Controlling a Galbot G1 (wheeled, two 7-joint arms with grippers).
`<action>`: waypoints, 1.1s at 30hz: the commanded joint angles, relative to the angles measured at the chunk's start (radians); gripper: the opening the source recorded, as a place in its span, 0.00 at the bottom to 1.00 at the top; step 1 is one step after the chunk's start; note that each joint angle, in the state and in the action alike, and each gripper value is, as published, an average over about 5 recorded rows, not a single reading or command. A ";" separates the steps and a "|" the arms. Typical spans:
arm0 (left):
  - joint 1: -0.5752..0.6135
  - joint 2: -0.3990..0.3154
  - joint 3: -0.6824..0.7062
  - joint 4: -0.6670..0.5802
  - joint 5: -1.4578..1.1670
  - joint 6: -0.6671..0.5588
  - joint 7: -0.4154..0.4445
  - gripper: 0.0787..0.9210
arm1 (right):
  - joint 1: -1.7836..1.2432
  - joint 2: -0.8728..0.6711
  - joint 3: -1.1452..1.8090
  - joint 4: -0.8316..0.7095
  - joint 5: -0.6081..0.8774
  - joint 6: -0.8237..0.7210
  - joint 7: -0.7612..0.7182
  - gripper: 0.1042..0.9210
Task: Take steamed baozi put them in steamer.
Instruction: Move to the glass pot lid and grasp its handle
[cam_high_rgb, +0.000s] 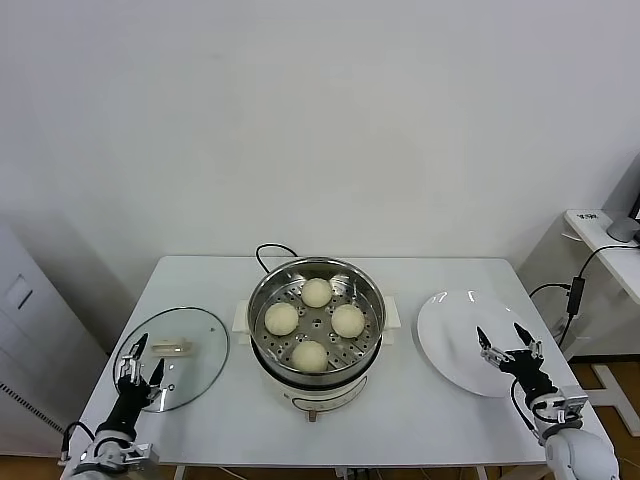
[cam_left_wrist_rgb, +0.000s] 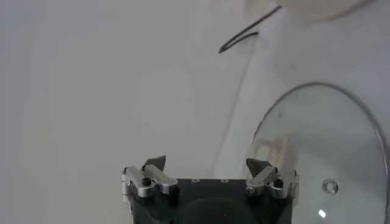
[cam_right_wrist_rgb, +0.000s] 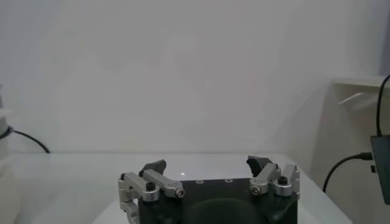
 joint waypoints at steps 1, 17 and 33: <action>-0.091 -0.023 -0.021 0.128 0.280 -0.046 -0.045 0.88 | 0.001 0.017 -0.002 -0.025 -0.022 0.010 -0.014 0.88; -0.214 -0.025 0.001 0.257 0.311 -0.048 -0.061 0.88 | 0.019 0.020 -0.004 -0.053 -0.032 0.016 -0.031 0.88; -0.271 -0.030 0.011 0.309 0.287 -0.047 -0.072 0.84 | 0.036 0.020 -0.004 -0.087 -0.036 0.018 -0.037 0.88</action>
